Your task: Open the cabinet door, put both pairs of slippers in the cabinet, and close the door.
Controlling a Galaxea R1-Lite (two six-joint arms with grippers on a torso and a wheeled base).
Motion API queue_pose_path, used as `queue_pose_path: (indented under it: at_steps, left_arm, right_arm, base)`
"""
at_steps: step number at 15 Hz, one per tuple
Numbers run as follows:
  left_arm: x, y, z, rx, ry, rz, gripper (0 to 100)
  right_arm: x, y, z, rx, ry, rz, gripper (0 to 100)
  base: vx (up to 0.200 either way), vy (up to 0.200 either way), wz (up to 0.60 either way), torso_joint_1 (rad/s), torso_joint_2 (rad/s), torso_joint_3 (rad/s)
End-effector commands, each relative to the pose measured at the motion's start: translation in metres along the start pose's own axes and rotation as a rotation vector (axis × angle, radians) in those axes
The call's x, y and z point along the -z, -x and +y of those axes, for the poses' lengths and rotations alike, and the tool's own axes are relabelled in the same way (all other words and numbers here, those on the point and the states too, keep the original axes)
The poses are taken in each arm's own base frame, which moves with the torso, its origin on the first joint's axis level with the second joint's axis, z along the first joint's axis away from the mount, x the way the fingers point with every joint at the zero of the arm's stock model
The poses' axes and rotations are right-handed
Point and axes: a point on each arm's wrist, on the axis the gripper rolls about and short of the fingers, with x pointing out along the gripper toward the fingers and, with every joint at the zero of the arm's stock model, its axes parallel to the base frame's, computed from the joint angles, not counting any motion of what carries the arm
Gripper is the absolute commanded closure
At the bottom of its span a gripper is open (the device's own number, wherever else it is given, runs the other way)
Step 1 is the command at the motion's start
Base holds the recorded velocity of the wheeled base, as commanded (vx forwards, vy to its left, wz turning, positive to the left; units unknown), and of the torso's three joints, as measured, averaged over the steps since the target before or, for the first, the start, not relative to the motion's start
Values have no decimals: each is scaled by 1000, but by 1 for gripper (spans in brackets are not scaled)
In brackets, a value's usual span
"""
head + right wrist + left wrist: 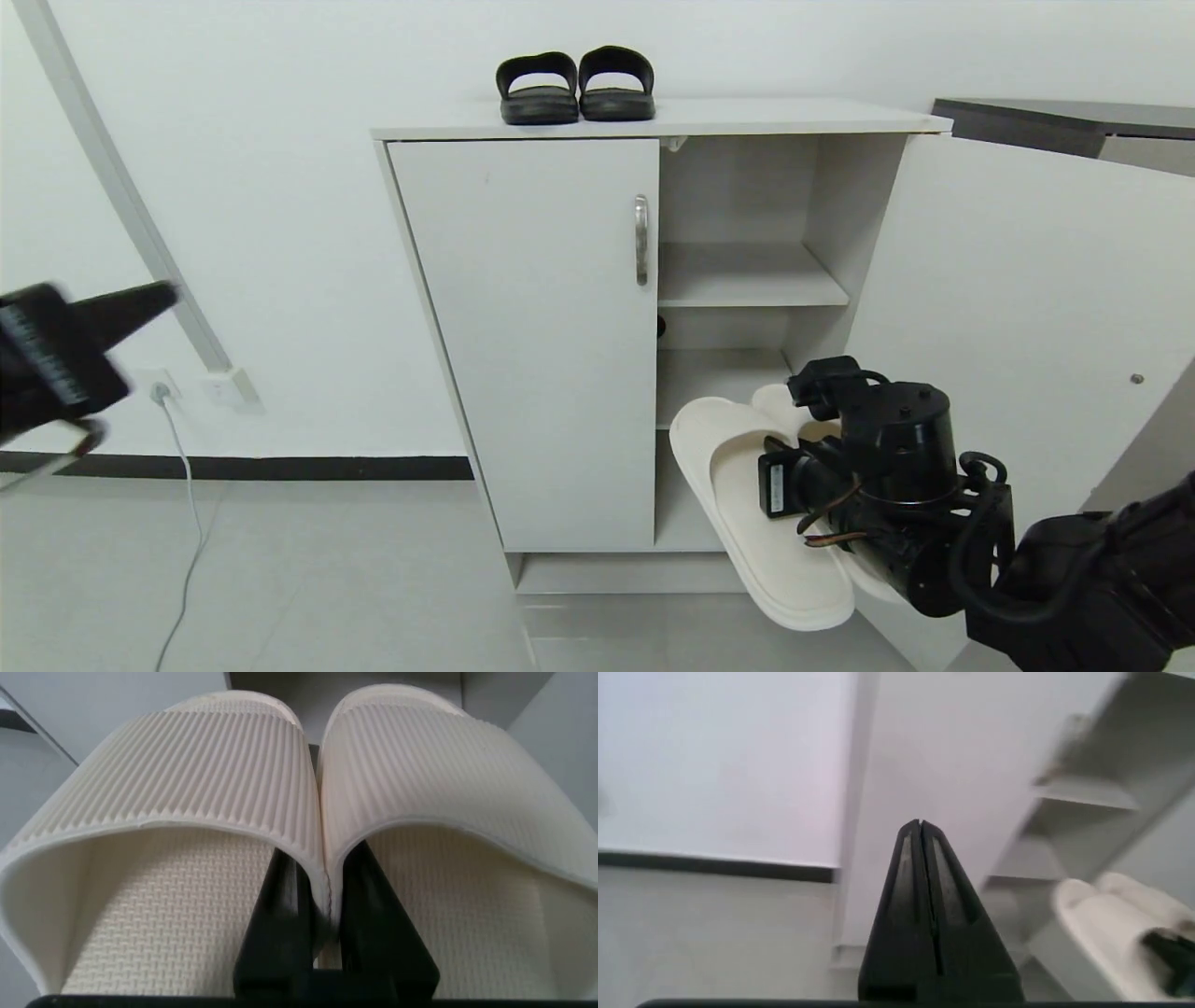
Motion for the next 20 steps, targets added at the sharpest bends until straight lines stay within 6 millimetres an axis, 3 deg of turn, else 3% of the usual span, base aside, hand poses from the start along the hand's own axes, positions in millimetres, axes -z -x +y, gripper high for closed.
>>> queue_pose_path:
  at_steps: [1,4,5,7,10,15,19,20]
  left_arm:
    - [57,101,47,-291,-25,-106,100]
    - [116,142,56,-362,-52,-104,100]
    - [124,144,57,-361,-62,-102,100]
    - [166,143,62,-321,-105,-65,100]
    - [194,131,64,-267,-108,-55,100]
    - [198,130,60,-23,-126,0,100]
    - [198,130,61,-92,-144,-5,100]
    - [198,130,60,-42,-118,-2,100]
  right_arm:
    - [4,-3,1,4,7,12,100]
    - [5,-3,2,-1,10,14,100]
    - [5,-2,3,-3,10,14,100]
    - [6,-2,4,-9,11,14,100]
    - [8,1,8,-21,18,18,100]
    - [9,5,15,-46,24,20,100]
    - [11,8,20,-65,30,19,100]
    - [11,9,21,-68,31,20,100]
  base:
    - [0,0,0,0,0,0]
    - [0,0,0,0,0,0]
    - [0,0,0,0,0,0]
    - [0,0,0,0,0,0]
    - [0,0,0,0,0,0]
    - [0,0,0,0,0,0]
    - [0,0,0,0,0,0]
    - [0,0,0,0,0,0]
